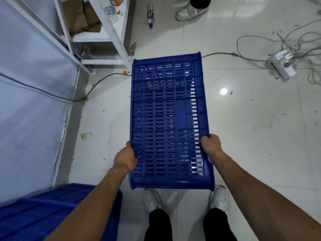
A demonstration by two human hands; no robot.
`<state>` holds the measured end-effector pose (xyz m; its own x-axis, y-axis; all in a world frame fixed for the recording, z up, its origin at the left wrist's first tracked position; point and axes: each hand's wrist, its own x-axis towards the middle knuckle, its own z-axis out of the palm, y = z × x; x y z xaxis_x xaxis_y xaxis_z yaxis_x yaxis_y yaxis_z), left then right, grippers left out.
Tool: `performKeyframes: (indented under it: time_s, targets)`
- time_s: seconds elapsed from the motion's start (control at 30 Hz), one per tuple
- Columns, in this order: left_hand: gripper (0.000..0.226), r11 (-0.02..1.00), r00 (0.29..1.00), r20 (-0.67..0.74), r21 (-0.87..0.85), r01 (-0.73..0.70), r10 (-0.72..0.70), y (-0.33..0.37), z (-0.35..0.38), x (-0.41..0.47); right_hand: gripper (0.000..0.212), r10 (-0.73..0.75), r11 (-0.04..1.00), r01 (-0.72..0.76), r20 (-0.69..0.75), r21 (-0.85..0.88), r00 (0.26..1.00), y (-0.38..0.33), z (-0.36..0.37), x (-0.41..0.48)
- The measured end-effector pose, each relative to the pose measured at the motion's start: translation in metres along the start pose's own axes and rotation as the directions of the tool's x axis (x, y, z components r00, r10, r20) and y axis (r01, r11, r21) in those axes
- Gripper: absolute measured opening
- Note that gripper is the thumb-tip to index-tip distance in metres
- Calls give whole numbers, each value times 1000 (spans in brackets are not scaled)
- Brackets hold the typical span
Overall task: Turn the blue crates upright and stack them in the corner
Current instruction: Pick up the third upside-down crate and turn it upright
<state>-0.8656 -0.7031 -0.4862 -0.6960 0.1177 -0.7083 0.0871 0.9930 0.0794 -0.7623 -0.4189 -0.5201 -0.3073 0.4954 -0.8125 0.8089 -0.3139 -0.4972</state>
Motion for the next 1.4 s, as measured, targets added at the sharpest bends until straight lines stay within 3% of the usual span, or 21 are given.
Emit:
performKeyframes:
  time_s: [0.13, 0.3, 0.5, 0.6, 0.73, 0.83, 1.03, 1.17, 1.27, 1.4]
  targets:
    - [48, 996, 999, -24, 85, -41, 43, 28, 14, -14, 37, 5, 1000, -6, -39, -16, 999, 9, -37, 4]
    - [51, 995, 996, -60, -74, -67, 63, 69, 33, -19, 30, -1, 1000, 3, -120, 10, 993, 12, -80, -2]
    - [36, 953, 980, -170, -262, -150, 107, 105, 34, -19, 25, -59, 998, 54, -194, -33, 979, 14, -110, -11]
    - [47, 935, 956, -242, -268, -233, 168, 119, 33, -23, 20, -137, 984, 112, -193, -136, 972, 9, -115, -20]
    - [31, 788, 878, -409, -442, -429, 248, 148, 13, -45, 29, -261, 944, 223, -136, -243, 956, 5, -102, -34]
    - [19, 733, 868, -370, -478, -483, 331, 168, 5, -65, 39, -336, 911, 293, -110, -292, 935, 1, -81, -46]
    - [28, 735, 850, -290, -428, -526, 440, 168, 18, -83, 40, -402, 864, 399, 54, -308, 914, -9, -35, -72]
    - [29, 751, 879, -313, -462, -472, 360, 133, 17, -79, 40, -347, 895, 399, 252, -199, 903, -24, -9, -88]
    - [42, 832, 885, -342, -349, -432, 316, 100, 12, -71, 28, -301, 916, 376, 379, -140, 875, -31, 15, -98]
    - [35, 905, 887, -407, -258, -339, 216, 54, -2, -53, 29, -229, 941, 307, 398, -143, 888, -26, 46, -98]
